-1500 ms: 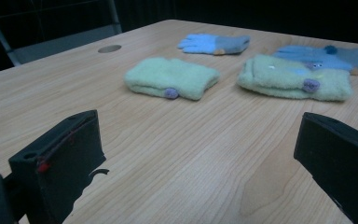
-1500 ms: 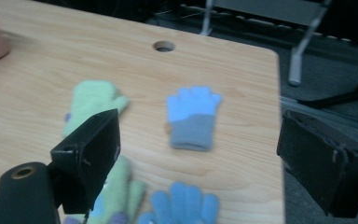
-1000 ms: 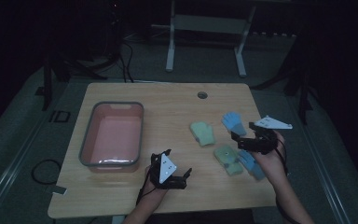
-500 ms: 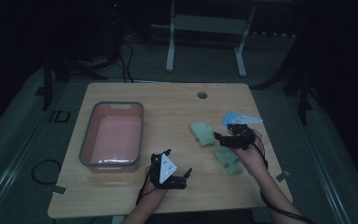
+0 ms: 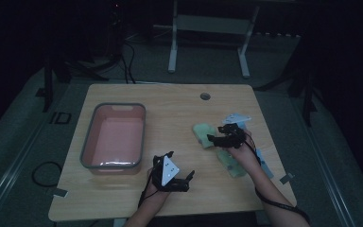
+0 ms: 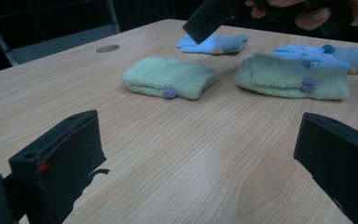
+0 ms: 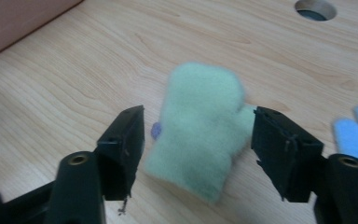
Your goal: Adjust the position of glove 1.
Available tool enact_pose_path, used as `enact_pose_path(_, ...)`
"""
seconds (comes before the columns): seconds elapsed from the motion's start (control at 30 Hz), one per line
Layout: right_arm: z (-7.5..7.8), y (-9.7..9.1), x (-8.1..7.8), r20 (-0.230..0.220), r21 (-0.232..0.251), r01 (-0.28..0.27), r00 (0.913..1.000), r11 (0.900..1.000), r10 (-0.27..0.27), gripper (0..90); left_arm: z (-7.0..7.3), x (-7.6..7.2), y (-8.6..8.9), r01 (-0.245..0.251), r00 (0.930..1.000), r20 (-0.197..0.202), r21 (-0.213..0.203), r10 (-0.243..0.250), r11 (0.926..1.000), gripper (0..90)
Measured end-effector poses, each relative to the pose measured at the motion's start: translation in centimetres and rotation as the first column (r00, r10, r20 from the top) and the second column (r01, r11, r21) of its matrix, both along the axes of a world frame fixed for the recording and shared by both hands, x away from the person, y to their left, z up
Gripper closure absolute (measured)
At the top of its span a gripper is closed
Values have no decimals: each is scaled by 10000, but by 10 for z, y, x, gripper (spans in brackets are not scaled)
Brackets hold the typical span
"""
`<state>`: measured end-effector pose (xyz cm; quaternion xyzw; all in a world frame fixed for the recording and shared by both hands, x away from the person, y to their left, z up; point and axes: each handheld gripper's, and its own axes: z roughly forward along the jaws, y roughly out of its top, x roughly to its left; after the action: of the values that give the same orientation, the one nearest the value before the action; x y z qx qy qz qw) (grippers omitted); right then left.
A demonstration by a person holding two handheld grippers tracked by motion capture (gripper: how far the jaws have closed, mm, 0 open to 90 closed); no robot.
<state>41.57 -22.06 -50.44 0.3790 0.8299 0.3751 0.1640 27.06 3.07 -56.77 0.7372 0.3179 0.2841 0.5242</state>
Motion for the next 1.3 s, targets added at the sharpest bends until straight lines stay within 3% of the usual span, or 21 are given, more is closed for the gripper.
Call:
enact_pose_path(0.2, -8, 9, 11, -143, -407, -84, 9999, 9991, 79, 412, 0, 0, 1, 48, 9999, -98, -60, -49, 10000, 14)
enact_pose_path(0.3, -14, 15, 20, -397, -601, -188, 9991, 9980, 164, 483, 0, 0, 0, 46, 10000, -78, -30, -47, 10000, 14)
enact_pose_path(0.37, -15, 16, 21, -313, -697, -182, 9994, 9974, 160, 493, 0, 0, 1, 46, 10000, -86, -38, -47, 10000, 14)
enact_pose_path(0.4, -17, 19, 23, -314, -829, -366, 9989, 9959, 341, 567, 0, 0, 1, 49, 9999, -99, -43, -49, 10000, 14)
enact_pose_path(0.5, -19, 23, 26, -343, -875, -517, 9982, 9948, 489, 607, 0, 0, 1, 53, 9999, -103, -57, -54, 10000, 14)
enact_pose_path(0.67, -23, 28, 33, -623, -1022, -620, 9965, 9928, 558, 634, 0, 0, 1, 55, 9999, -93, -50, -55, 10000, 14)
enact_pose_path(0.77, -26, 27, 37, -566, -1249, -620, 9969, 9902, 552, 631, 0, 0, 1, 95, 9999, -133, -106, -97, 9999, 14)
enact_pose_path(0.9, -31, 25, 40, -707, -1294, -395, 9970, 9908, 305, 592, 0, 0, 1, 94, 9999, -142, -127, -95, 9999, 14)
enact_pose_path(1.03, -38, 23, 41, -928, -1280, -503, 9949, 9905, 385, 596, 0, 0, 1, 92, 9999, -121, -102, -94, 9999, 14)
enact_pose_path(1.3, -39, 28, 37, -815, -1526, -685, 9951, 9859, 565, 746, 0, 0, 1, 95, 9999, -115, -57, -95, 9999, 14)
